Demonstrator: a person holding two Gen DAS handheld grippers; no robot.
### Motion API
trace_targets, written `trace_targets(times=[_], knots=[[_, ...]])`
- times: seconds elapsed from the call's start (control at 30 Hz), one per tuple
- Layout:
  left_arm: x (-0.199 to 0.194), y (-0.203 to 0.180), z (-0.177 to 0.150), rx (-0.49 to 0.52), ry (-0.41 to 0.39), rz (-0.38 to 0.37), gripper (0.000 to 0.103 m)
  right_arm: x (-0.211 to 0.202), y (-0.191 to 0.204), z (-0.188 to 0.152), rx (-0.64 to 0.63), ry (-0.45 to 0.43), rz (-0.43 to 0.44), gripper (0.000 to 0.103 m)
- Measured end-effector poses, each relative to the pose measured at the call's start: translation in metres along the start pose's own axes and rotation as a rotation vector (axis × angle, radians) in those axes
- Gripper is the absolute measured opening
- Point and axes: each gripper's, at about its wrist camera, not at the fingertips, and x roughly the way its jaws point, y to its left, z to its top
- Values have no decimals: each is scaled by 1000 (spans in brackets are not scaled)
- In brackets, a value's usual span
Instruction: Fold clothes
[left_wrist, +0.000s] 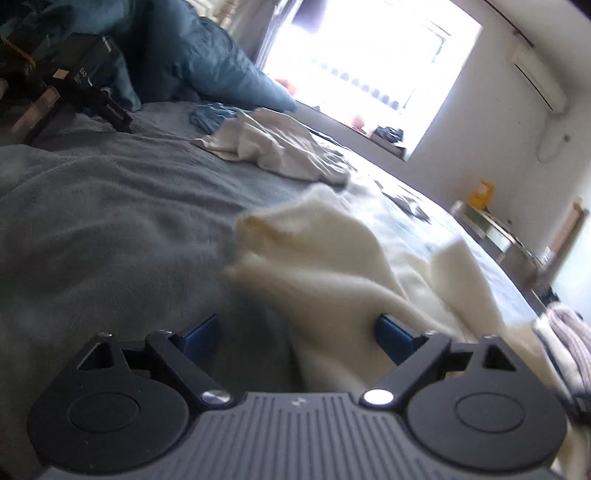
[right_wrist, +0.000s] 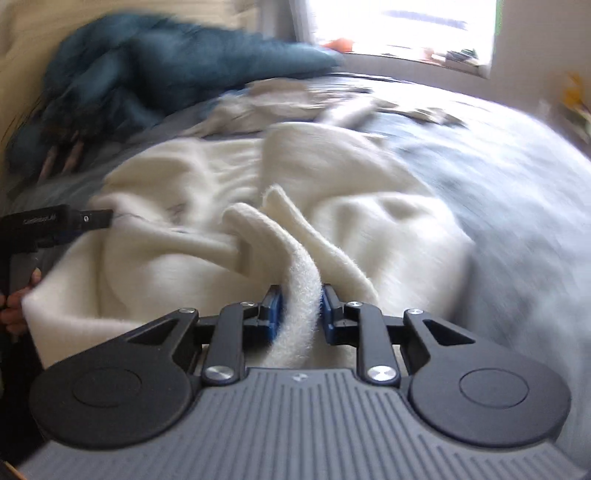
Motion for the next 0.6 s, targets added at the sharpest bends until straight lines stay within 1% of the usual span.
trace_targets(times=[0.03, 0.07, 0.1, 0.13, 0.2, 0.23, 0.27, 0.3, 0.37, 0.4, 0.43, 0.5, 0.57, 0.6], knots=[[9, -1, 5, -23, 4, 1, 91, -4, -13, -5, 68, -7, 2, 20], [14, -2, 9, -33, 2, 4, 86, -7, -25, -11, 139, -17, 8, 20], [17, -4, 14, -39, 0, 6, 75, -10, -38, -15, 210, -29, 24, 20], [17, -7, 16, -34, -2, 9, 69, -16, -50, -19, 279, -44, 52, 20], [15, -21, 16, 5, -8, 18, 50, -27, -73, -25, 404, -73, 93, 26], [15, -29, 15, 37, -17, 24, 46, -34, -82, -25, 442, -85, 89, 29], [12, -37, 13, 76, -33, 33, 42, -40, -88, -24, 466, -101, 73, 40], [9, -44, 11, 117, -51, 39, 40, -47, -91, -19, 464, -122, 42, 44], [2, -58, 4, 200, -84, 35, 36, -61, -96, -8, 432, -161, -15, 44], [-3, -65, 0, 240, -99, 23, 36, -66, -96, 0, 412, -178, -29, 45], [-8, -72, -4, 279, -114, 7, 36, -70, -94, 9, 394, -194, -24, 46], [-15, -85, -12, 356, -138, -37, 36, -71, -86, 32, 361, -206, 35, 53], [-19, -98, -22, 432, -148, -75, 36, -58, -73, 56, 335, -187, 141, 57], [-18, -103, -27, 471, -151, -79, 36, -45, -64, 70, 326, -163, 202, 60]])
